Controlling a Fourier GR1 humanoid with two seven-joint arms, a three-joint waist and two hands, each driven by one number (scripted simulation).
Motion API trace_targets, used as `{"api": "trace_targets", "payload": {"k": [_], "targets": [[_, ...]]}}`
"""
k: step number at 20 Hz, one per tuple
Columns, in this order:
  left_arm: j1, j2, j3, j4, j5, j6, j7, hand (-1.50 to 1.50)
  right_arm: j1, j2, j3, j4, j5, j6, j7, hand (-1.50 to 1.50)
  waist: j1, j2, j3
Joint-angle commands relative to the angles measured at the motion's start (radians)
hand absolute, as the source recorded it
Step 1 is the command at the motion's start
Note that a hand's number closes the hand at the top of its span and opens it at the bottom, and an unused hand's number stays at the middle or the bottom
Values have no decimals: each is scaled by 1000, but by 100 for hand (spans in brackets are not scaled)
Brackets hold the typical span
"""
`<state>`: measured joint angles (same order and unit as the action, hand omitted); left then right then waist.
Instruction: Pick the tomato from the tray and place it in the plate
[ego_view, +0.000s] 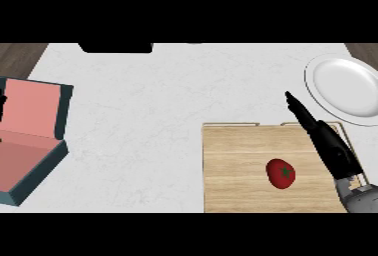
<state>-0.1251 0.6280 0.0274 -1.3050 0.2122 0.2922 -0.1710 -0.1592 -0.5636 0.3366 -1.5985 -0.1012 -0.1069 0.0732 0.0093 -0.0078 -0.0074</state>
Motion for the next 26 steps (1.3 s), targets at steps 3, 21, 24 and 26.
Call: {"api": "trace_targets", "payload": {"k": [3, 21, 24, 26], "targets": [[-42, -81, -83, -14, 26, -52, 81, 0, -89, 43, -9, 14, -246, 309, -170, 150, 6, 22, 13], [-105, -222, -201, -57, 71, -93, 272, 0, -131, -133, -77, 506, 6, 745, -1086, -150, 22, 23, 14], [-76, -221, -211, -70, 69, -110, 276, 0, -157, -175, -37, 557, 93, 697, -1153, -150, 24, 18, 12], [-88, -246, -199, -20, 56, -95, 238, 0, -172, -128, -5, 614, 135, 632, -1203, -150, 18, 19, 11]]}}
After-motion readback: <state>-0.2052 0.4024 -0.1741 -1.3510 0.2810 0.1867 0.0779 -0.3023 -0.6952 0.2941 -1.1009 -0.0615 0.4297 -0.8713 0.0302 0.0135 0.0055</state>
